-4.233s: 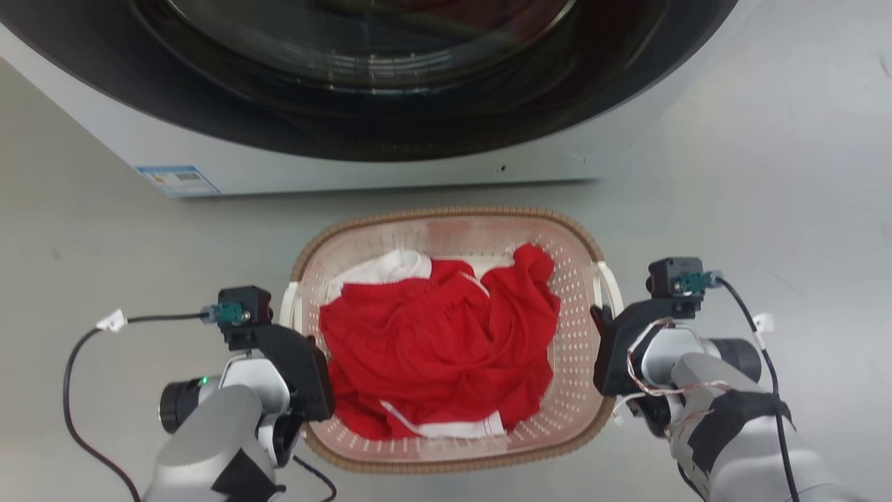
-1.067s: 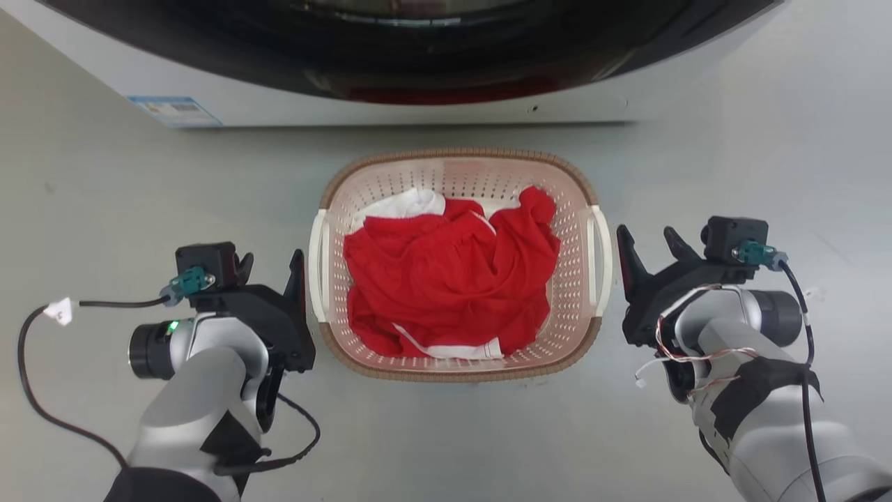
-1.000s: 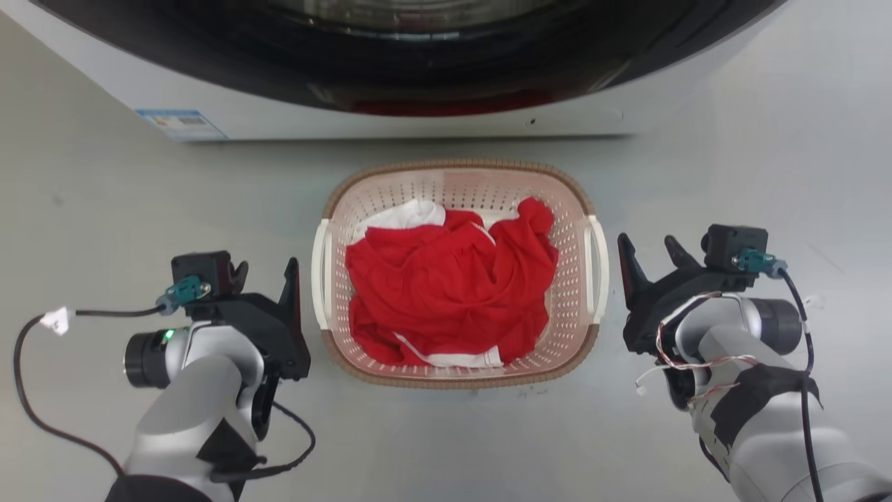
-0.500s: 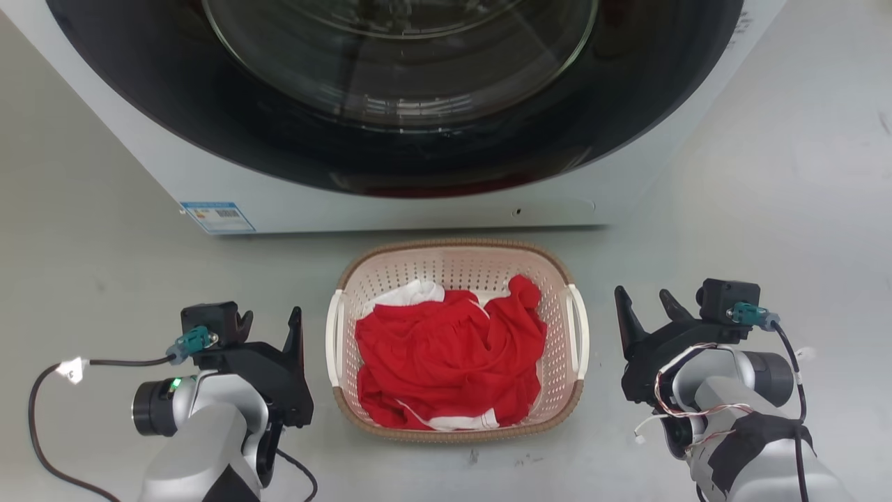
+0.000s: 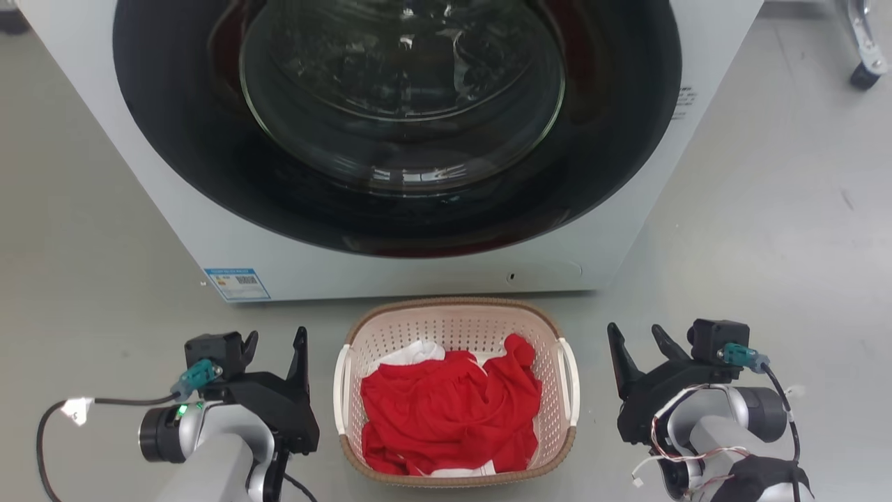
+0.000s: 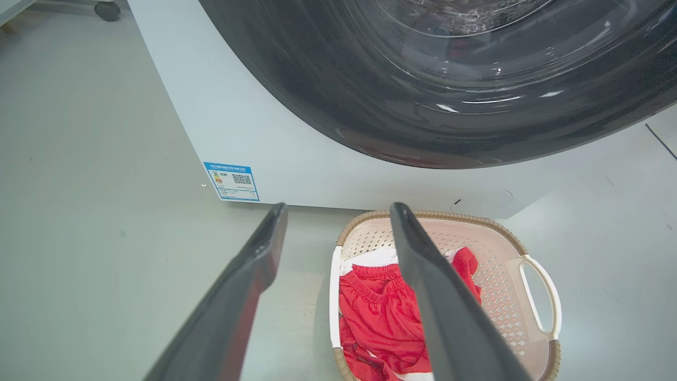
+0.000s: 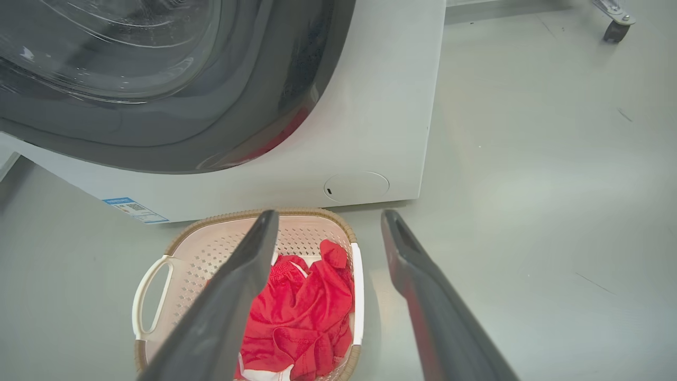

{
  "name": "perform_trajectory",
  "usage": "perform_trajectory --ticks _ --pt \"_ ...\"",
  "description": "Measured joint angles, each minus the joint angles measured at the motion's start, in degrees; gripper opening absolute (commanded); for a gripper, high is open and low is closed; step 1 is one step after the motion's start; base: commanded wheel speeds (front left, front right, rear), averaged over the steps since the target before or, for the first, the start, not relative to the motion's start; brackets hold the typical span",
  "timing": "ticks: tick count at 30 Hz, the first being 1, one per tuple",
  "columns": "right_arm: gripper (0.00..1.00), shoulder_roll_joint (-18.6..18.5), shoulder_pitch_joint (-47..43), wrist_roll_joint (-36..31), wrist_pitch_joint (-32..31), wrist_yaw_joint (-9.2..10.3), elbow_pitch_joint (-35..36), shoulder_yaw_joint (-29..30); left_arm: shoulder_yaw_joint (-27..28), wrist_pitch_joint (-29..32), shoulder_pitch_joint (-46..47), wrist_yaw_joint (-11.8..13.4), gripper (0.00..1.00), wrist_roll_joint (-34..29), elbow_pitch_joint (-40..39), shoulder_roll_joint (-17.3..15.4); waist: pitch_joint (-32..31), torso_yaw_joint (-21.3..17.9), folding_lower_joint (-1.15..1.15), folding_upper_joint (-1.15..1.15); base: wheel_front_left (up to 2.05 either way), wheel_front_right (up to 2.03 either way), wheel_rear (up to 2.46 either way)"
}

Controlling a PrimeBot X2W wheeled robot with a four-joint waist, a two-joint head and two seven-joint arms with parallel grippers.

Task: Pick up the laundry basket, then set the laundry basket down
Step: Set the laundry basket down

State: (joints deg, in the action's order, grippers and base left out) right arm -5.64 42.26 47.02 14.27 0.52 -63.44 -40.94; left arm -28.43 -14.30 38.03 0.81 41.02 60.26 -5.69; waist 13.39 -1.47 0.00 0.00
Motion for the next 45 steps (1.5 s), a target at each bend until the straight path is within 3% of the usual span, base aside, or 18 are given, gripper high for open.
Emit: perform_trajectory --ticks 22,36,45 --pt "1.00 -6.0 -17.1 -8.4 0.0 5.04 20.5 4.1 3.7 0.0 -20.9 4.8 1.00 -9.2 -24.6 -3.2 -11.5 -0.3 0.00 0.00 0.00 0.00 0.00" --pt "1.00 -8.1 -28.7 -14.1 0.0 6.47 36.0 8.3 6.7 0.0 -32.3 5.8 1.00 -13.5 -39.0 -4.0 -14.6 -0.8 0.00 0.00 0.00 0.00 0.00" --pt "1.00 -9.5 -33.6 -17.2 0.0 6.61 42.5 11.5 8.9 0.0 -36.4 6.3 1.00 -16.1 -45.1 -4.0 -14.8 -0.8 0.00 0.00 0.00 0.00 0.00"
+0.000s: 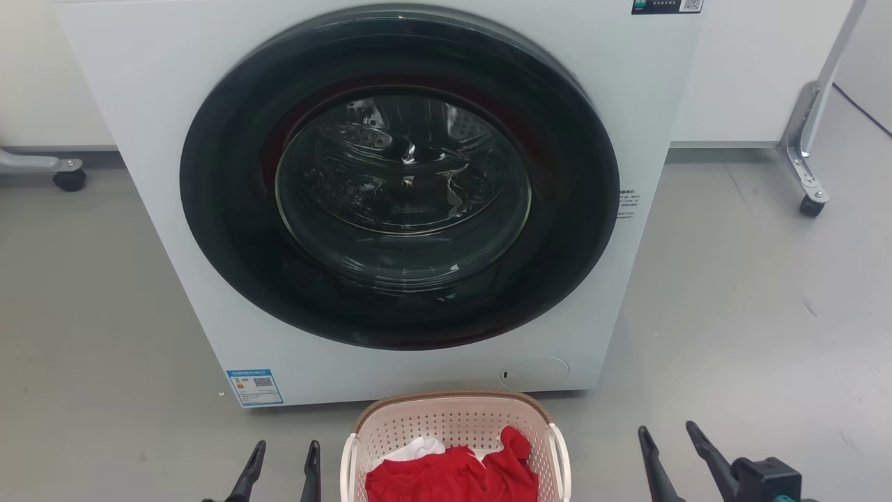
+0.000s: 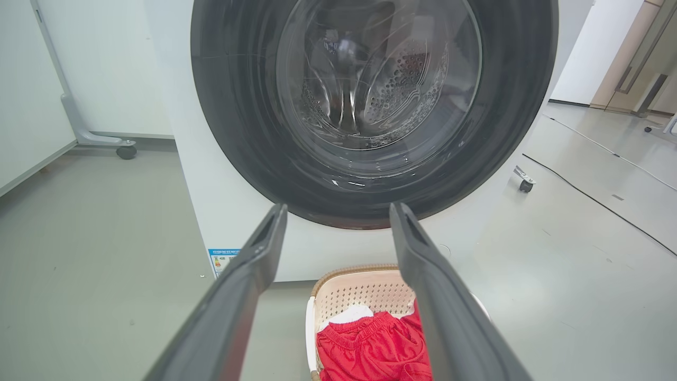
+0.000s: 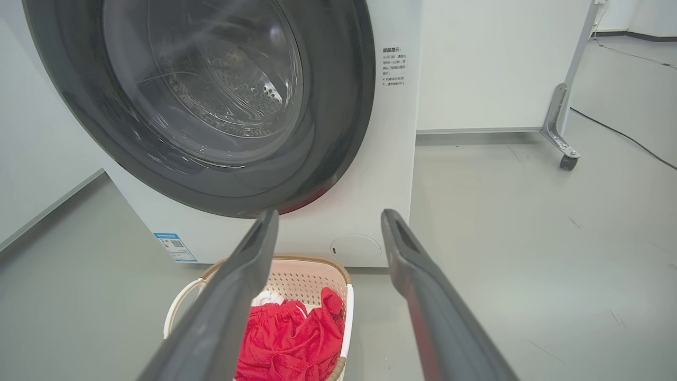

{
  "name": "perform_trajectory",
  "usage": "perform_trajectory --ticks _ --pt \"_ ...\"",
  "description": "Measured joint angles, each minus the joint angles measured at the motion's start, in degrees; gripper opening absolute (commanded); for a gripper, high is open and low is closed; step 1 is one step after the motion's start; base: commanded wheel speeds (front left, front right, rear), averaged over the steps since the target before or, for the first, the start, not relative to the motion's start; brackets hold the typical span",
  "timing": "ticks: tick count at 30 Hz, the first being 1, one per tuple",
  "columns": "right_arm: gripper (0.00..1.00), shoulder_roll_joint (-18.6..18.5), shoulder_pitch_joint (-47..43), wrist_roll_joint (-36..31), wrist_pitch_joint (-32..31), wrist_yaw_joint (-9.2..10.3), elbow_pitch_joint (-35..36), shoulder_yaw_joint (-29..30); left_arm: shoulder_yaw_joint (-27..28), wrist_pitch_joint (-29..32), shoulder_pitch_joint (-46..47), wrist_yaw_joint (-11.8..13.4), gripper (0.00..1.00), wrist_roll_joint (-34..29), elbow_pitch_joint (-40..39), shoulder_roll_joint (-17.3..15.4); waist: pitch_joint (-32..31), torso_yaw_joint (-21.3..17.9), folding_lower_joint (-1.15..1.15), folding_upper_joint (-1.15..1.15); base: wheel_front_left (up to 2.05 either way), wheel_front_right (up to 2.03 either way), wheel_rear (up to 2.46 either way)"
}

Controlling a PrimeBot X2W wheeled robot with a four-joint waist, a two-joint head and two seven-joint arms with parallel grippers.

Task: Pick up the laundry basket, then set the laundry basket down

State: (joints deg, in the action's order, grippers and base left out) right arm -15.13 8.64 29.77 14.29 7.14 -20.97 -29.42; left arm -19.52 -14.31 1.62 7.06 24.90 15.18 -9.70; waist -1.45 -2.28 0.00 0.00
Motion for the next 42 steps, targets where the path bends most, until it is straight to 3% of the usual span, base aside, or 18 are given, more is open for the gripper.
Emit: perform_trajectory --ticks 14,42 --pt "1.00 1.1 -6.9 -5.2 0.0 0.01 3.8 7.8 3.1 0.0 -4.2 0.0 1.00 -2.8 -3.8 0.8 -0.2 0.3 0.00 0.00 0.00 0.00 0.00" --pt "1.00 3.7 -10.7 -11.9 -0.2 0.01 9.8 11.8 4.9 0.0 -6.5 0.0 1.00 -5.3 -4.8 2.7 0.4 0.6 0.00 0.00 0.00 0.00 0.00"
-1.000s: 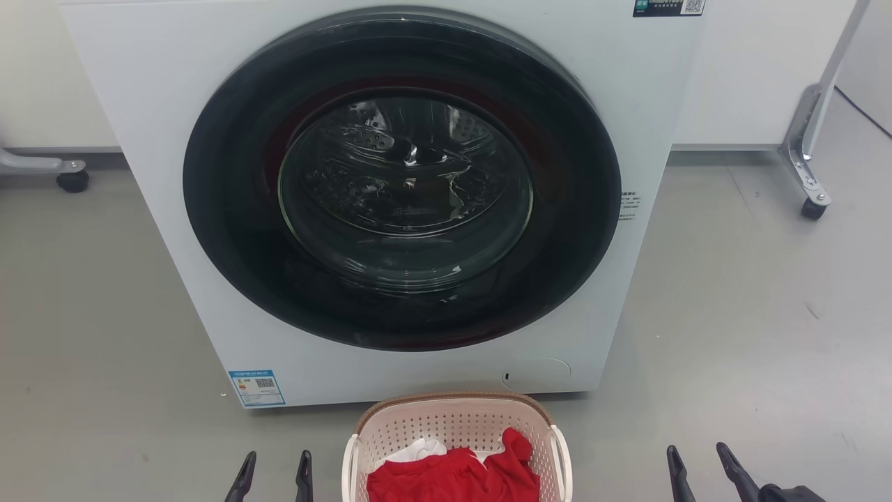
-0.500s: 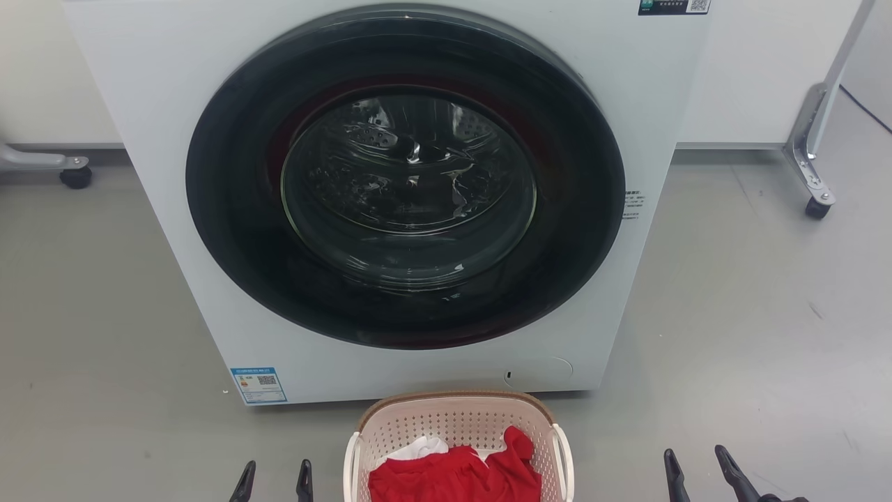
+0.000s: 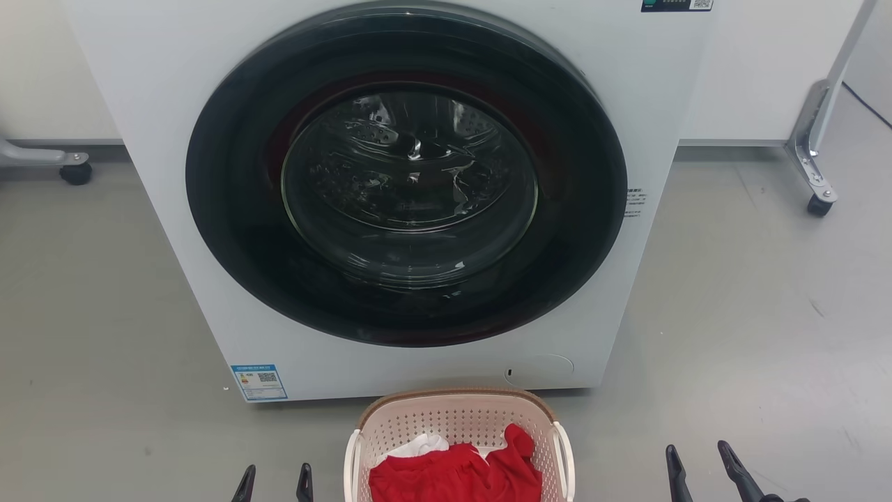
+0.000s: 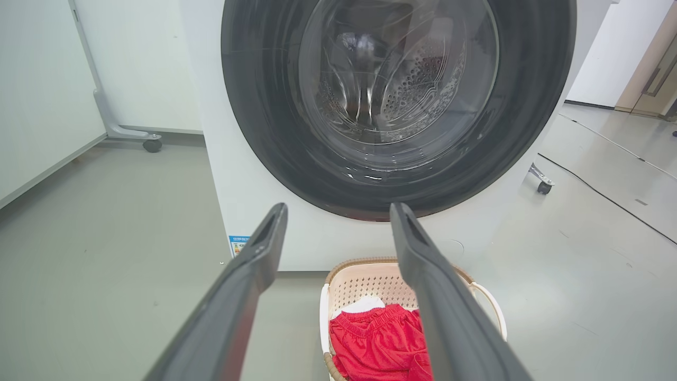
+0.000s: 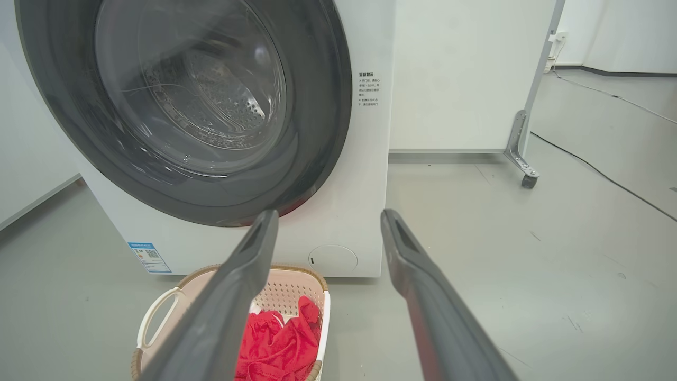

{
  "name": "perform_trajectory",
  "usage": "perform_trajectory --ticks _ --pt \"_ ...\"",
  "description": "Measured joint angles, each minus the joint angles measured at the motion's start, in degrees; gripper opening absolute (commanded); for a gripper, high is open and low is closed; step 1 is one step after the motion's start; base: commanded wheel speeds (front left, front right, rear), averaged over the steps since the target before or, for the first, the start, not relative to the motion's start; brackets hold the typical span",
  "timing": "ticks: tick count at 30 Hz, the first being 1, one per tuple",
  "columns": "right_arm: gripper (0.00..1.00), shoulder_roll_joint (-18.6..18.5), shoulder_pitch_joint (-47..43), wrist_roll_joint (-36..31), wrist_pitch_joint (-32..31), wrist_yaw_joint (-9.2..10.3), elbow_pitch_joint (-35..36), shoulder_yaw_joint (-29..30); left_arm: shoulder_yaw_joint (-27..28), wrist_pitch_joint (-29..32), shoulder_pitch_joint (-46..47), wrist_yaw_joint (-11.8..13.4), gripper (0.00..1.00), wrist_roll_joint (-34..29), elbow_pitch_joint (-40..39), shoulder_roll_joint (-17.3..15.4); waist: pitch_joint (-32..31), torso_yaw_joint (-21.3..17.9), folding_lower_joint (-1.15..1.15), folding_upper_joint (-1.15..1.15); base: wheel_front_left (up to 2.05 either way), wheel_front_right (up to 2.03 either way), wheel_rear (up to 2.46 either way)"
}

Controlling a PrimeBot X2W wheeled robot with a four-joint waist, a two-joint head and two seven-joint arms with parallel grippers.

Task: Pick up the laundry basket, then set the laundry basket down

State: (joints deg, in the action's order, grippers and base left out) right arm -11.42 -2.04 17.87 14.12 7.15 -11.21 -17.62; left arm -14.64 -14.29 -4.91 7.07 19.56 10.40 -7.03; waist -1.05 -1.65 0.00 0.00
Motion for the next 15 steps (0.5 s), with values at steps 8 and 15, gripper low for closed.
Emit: perform_trajectory --ticks 8,15 --pt "1.00 0.4 -0.3 -0.8 -0.9 0.00 0.8 0.7 0.3 0.1 0.0 0.0 1.00 -0.3 0.0 0.3 0.1 0.1 0.00 0.00 0.00 0.00 0.00" --pt "1.00 0.6 -0.7 -0.9 -1.5 0.00 1.5 1.1 0.4 0.4 0.0 0.0 1.00 -0.6 0.0 0.5 0.2 0.2 0.00 0.00 0.00 0.00 0.00"
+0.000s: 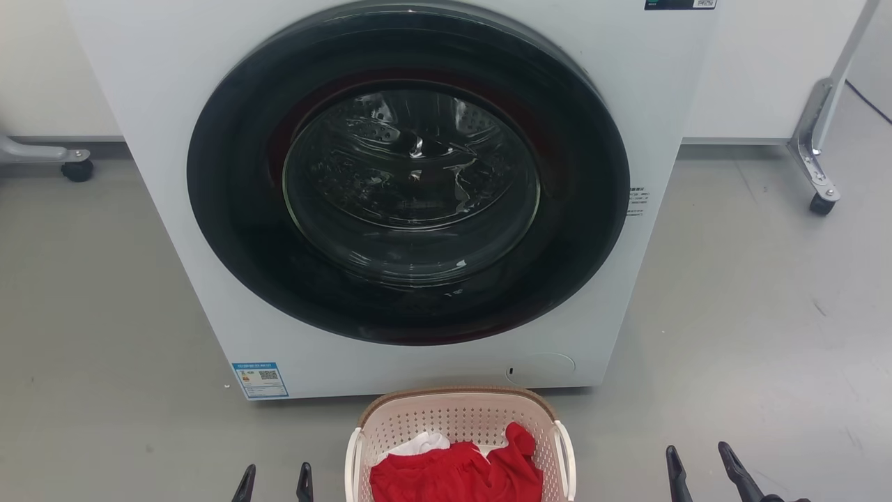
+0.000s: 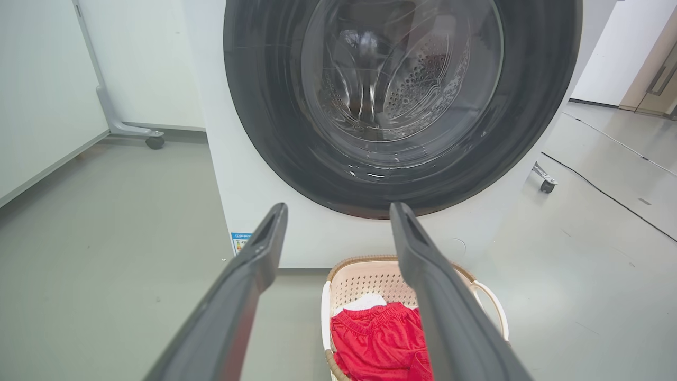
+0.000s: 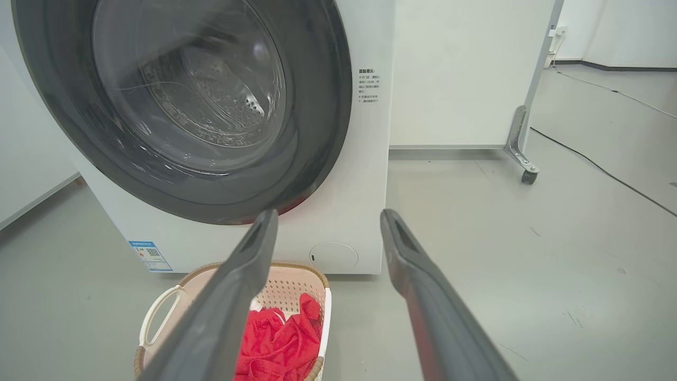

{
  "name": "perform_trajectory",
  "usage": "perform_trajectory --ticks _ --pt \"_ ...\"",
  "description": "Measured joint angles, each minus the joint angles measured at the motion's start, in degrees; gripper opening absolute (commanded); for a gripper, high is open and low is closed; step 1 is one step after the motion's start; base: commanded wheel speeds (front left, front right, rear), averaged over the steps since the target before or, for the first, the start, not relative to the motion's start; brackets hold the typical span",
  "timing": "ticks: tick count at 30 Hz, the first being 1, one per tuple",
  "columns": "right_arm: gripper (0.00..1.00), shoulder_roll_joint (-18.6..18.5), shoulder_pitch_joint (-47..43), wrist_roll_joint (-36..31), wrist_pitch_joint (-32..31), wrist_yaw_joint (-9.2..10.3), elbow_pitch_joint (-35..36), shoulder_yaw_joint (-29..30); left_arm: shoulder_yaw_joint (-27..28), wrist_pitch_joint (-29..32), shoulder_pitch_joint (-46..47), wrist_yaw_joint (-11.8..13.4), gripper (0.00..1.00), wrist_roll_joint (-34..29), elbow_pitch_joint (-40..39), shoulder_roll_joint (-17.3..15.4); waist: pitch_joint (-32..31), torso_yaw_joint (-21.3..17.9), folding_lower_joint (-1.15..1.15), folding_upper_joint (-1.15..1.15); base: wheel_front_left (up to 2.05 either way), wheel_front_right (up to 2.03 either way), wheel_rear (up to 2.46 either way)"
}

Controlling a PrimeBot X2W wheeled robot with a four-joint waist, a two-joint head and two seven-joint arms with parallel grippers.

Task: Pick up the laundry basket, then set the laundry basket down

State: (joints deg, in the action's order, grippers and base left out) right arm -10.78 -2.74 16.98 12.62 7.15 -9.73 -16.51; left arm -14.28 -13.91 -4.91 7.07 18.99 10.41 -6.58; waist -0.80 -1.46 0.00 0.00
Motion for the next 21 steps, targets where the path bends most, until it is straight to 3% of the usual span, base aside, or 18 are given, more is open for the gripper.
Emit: perform_trajectory --ticks 2,3,14,21 --pt "1.00 0.1 -0.2 -0.2 -0.2 0.00 0.1 0.0 0.3 0.1 0.0 0.0 1.00 0.0 0.0 0.2 0.0 0.0 0.00 0.00 0.00 0.00 0.00" --pt "0.00 0.2 -0.2 -0.3 -0.4 0.00 0.1 0.0 0.3 0.1 0.0 0.0 0.00 0.0 0.0 0.3 0.0 0.0 0.00 0.00 0.00 0.00 0.00" --pt "0.00 1.3 -1.0 3.3 -1.6 -0.93 -1.7 1.8 1.7 1.6 -0.5 -1.1 0.00 3.4 1.7 0.7 0.1 0.2 0.00 0.00 0.00 0.00 0.00" --pt "0.00 1.8 -0.3 9.9 -3.2 -1.97 -2.1 3.6 3.1 3.3 -0.2 -2.1 0.00 10.0 2.1 0.9 0.2 0.3 0.00 0.00 0.00 0.00 0.00"
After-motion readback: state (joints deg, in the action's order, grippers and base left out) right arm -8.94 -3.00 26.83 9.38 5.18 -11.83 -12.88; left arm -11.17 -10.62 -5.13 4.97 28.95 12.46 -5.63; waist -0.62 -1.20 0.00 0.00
